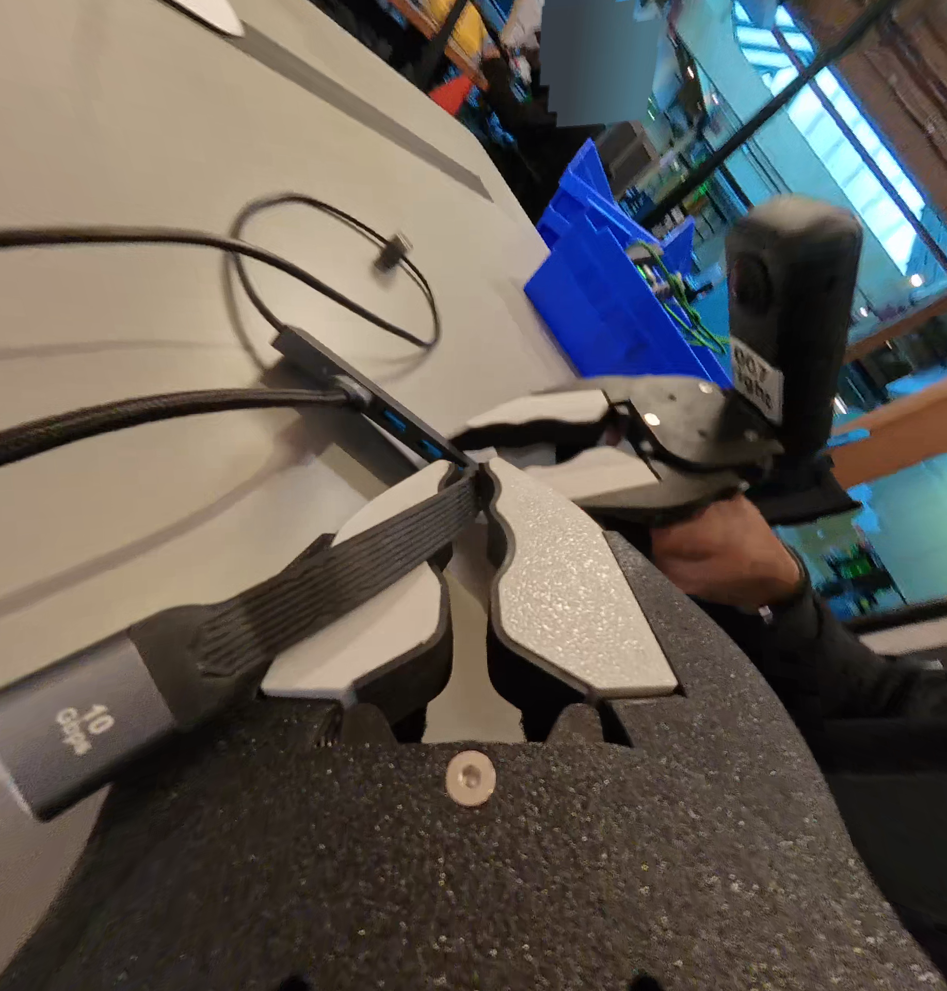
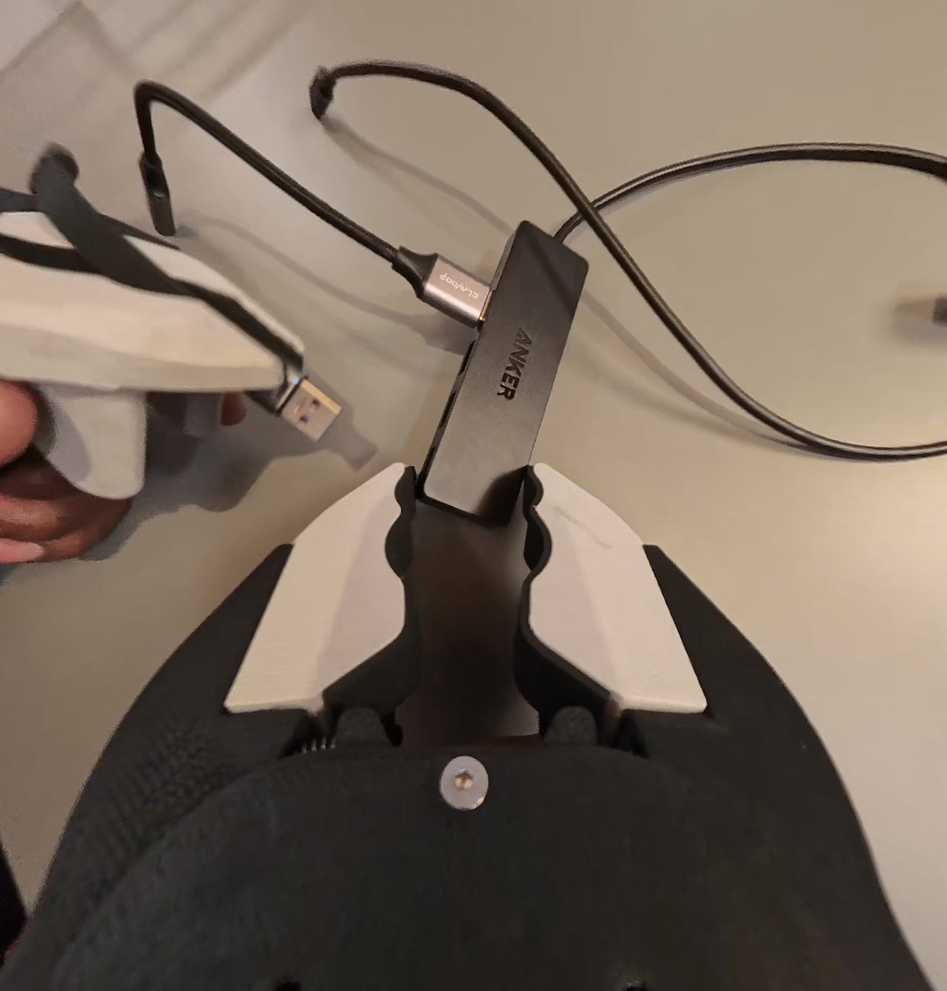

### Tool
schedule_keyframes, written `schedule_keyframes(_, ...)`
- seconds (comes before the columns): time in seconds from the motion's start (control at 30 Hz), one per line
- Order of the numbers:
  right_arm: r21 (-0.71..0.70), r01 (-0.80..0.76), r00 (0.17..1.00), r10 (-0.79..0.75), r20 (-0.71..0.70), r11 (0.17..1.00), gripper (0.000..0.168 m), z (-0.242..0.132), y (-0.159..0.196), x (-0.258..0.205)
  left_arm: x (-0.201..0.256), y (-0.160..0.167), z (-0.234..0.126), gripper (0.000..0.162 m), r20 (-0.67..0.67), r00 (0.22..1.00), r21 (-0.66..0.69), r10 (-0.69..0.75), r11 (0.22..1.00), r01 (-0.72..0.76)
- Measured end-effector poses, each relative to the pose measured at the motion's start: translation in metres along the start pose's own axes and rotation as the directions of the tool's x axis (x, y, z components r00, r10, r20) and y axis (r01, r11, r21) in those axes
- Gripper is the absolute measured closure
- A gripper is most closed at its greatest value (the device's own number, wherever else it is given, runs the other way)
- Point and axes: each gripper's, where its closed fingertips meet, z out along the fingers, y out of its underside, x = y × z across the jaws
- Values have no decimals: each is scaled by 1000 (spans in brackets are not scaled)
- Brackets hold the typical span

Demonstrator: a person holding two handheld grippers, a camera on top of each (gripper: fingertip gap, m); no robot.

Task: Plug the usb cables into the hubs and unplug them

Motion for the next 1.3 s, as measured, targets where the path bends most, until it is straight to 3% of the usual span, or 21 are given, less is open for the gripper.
schedule_keyframes(0.27,65,-86,993,81,81,994,131,-1,-5,-33,-20,7,-7,155,52,982,-23,-179,983,181)
schedule_keyframes(0.5,111,-170,979,154,136,979,131,-3,-8,-45,-21,11,-17,156,7,936,6,-353,936,353)
schedule_keyframes(0.67,146,-145,986,131,101,979,131,-4,-11,-48,-18,8,-21,156,-31,897,32,-440,897,441)
schedule_keyframes(0.8,200,-42,999,45,-14,979,131,-7,-15,-50,-15,6,-22,156,-65,867,65,-495,865,498)
schedule_keyframes(0.97,231,49,992,-20,-128,972,131,-9,-17,-54,-16,2,-24,155,-66,860,131,-506,850,510)
schedule_keyframes(1.3,278,42,983,10,-182,960,131,-13,-21,-58,-14,-3,-29,155,5,895,321,-447,848,422)
